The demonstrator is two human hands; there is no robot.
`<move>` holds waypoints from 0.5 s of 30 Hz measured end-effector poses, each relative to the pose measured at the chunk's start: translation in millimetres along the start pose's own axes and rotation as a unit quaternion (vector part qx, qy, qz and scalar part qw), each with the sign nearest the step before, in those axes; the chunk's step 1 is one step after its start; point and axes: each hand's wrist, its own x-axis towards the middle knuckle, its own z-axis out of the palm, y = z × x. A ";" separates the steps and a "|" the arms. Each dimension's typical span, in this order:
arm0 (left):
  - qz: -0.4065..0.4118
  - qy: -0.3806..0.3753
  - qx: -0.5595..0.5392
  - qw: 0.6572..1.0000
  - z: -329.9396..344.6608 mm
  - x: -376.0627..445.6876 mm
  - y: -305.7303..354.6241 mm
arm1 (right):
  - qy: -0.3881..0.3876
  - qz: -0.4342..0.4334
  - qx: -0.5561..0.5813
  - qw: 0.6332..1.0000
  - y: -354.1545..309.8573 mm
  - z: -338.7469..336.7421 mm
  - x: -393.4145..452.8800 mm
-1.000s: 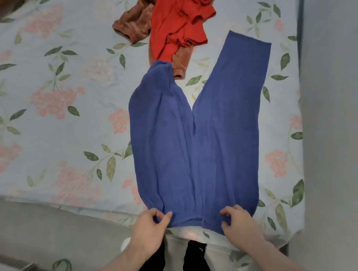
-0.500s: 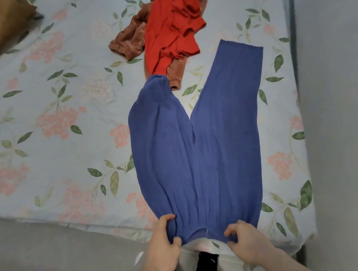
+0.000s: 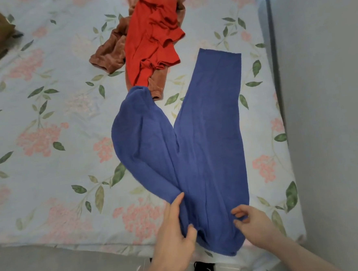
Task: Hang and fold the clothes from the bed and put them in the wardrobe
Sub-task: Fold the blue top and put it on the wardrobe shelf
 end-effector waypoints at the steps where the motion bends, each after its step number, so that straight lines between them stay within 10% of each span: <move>1: 0.016 -0.022 0.005 1.000 6.9 2.7 9.6 | 0.015 0.013 0.018 1.000 3.2 -6.3 2.7; 15: 0.099 -0.324 0.235 0.911 103.1 47.7 24.2 | 0.044 0.068 0.061 0.995 31.2 -46.9 36.1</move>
